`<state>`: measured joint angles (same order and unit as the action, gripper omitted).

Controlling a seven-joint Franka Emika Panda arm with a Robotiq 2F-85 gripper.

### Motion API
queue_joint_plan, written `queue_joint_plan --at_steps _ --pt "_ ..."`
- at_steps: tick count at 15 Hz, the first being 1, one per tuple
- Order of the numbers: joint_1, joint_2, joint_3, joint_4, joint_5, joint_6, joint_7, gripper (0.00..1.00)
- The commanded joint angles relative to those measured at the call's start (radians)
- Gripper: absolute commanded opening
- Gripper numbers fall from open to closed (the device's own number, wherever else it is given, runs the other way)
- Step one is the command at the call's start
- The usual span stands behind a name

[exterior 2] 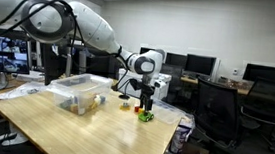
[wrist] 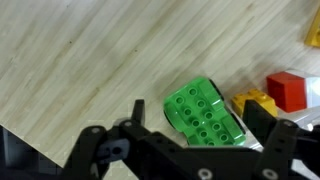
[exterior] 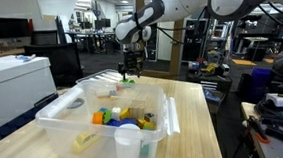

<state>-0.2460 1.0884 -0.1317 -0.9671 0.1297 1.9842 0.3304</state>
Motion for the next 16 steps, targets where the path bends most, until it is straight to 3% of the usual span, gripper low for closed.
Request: queue_joint_plan --at_steps 1,5,10,16 --pt "-0.015 0.052 0.027 0.117 -0.002 -0.134 -0.070 1.00" --pt "-0.032 0.100 0.019 0.224 -0.017 -0.251 -0.116 1.00" --pt "-0.057 0.151 0.007 0.306 0.010 -0.187 -0.030 1.00" --pt "-0.046 0.215 0.014 0.377 -0.002 -0.179 -0.020 1.00"
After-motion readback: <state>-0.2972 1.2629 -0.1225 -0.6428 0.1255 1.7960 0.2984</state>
